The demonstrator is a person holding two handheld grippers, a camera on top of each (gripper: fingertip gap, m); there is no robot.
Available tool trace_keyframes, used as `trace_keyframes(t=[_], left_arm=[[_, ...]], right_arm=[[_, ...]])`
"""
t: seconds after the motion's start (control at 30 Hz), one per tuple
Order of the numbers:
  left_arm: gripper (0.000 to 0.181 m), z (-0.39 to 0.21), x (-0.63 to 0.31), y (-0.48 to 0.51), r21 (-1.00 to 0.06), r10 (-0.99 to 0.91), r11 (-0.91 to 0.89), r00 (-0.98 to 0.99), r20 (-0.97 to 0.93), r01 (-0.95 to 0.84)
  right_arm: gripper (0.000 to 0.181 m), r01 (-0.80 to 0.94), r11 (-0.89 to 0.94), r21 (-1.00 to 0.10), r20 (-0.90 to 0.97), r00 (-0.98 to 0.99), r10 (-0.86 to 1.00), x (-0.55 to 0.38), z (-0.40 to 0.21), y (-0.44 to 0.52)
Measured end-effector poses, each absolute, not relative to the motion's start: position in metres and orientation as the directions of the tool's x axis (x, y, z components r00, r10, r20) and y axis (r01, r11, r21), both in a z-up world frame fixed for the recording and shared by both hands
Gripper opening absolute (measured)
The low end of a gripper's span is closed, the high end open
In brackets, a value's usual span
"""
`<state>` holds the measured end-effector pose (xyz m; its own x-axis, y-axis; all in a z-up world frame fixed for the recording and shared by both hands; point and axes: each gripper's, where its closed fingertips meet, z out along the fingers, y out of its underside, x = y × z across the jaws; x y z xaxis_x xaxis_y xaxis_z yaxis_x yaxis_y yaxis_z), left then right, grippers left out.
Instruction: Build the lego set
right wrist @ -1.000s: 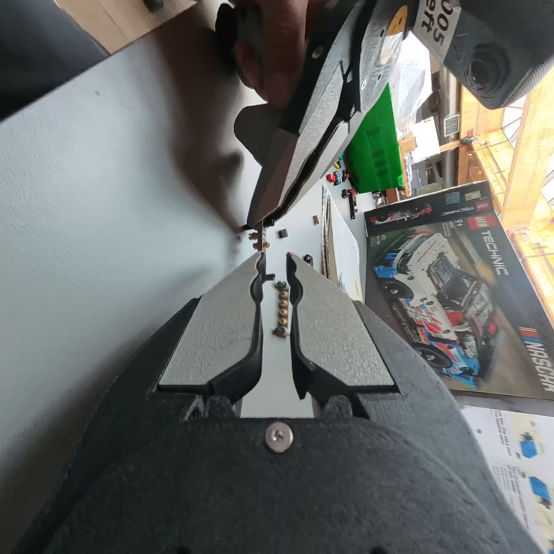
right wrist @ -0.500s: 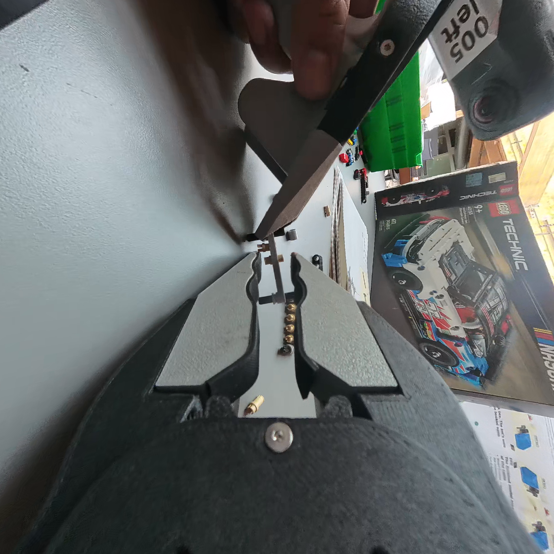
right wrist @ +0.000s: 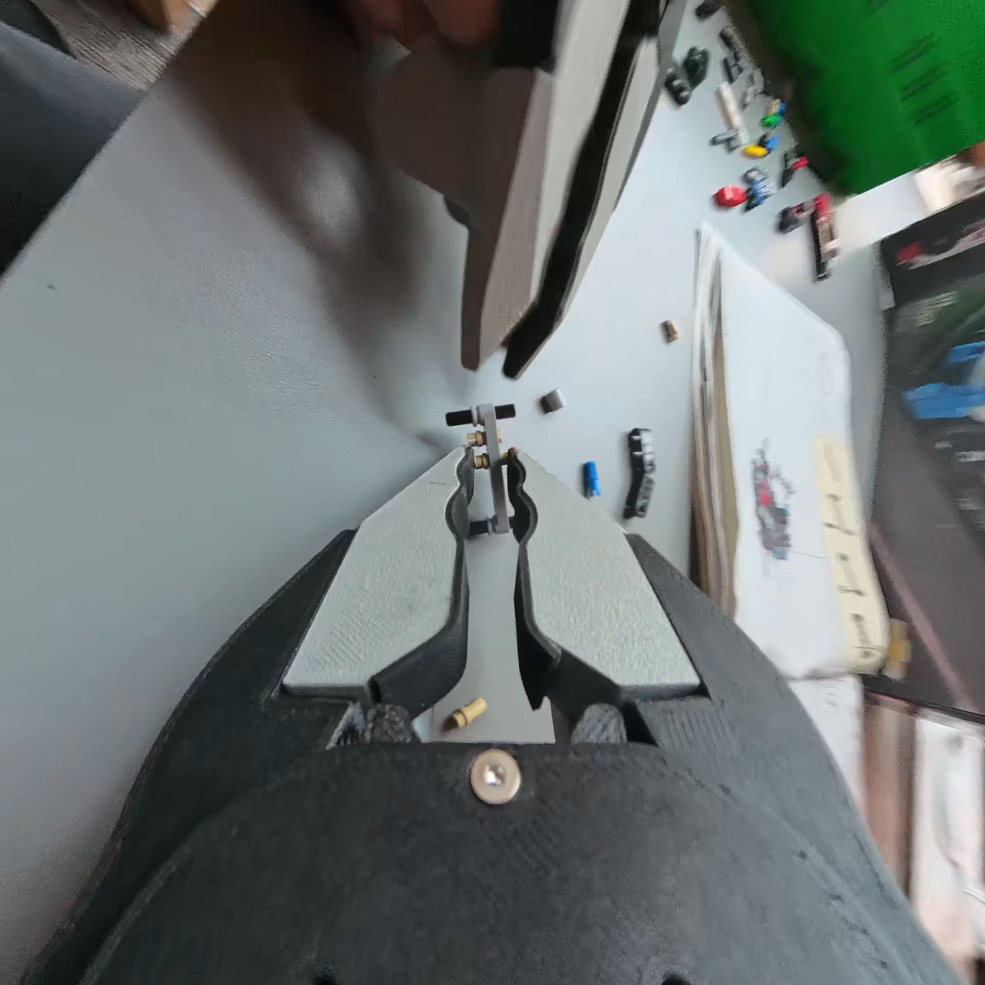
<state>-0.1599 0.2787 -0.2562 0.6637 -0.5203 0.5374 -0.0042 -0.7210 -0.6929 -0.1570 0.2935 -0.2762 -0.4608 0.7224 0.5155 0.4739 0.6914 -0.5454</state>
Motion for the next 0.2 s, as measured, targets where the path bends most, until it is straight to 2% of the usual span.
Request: trace_keyframes(t=[0.1, 0.2], left_arm=[[0.029, -0.2539, -0.1671, 0.2748, -0.798, -0.643, -0.558, 0.727, 0.240, -0.230], [0.026, -0.2542, -0.1664, 0.2711, -0.807, -0.720, -0.356, 0.689, -0.084, -0.471]], right_arm=[[0.009, 0.528, 0.588, -0.613, 0.333, -0.503, 0.798, -0.1522, -0.2782, 0.2902], [0.009, 0.570, 0.498, -0.654, 0.167, -0.533, 0.829, -0.1498, -0.2802, 0.2856]])
